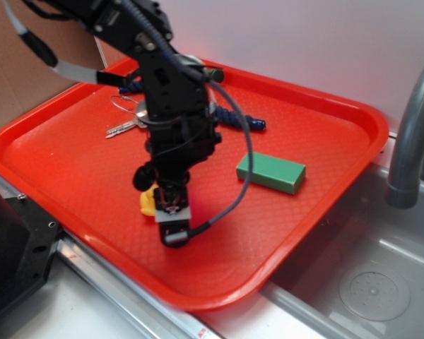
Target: Grab the yellow duck.
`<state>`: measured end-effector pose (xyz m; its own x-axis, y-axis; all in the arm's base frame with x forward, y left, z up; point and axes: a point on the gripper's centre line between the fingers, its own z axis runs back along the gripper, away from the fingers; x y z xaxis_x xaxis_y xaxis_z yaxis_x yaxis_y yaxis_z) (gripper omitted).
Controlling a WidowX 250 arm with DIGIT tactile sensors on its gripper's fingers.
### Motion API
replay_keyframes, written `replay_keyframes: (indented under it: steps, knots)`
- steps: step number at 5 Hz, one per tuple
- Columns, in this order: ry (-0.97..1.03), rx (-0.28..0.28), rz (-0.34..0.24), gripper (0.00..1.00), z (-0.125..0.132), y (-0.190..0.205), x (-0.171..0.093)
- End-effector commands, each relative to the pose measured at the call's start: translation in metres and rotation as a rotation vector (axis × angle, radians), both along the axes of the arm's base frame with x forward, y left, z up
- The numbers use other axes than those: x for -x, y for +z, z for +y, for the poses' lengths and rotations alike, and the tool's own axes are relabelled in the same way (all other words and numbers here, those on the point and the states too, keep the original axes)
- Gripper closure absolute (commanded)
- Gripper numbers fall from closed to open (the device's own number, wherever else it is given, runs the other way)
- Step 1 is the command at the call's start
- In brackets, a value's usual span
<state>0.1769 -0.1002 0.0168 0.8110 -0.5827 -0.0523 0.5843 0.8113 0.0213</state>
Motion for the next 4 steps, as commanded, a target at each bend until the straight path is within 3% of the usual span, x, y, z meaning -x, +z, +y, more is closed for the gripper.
replay_keyframes:
  steps: [1, 2, 3, 4]
  knots:
    - [0.041, 0.021, -0.01, 1.0, 0.007, -0.002, 0.005]
    - [0.053, 0.036, -0.026, 1.0, 0.012, 0.006, 0.014]
    - [0.07, 0.031, -0.017, 0.0, 0.018, 0.005, 0.02]
    - [0.068, 0.036, -0.007, 0.0, 0.018, 0.004, 0.021]
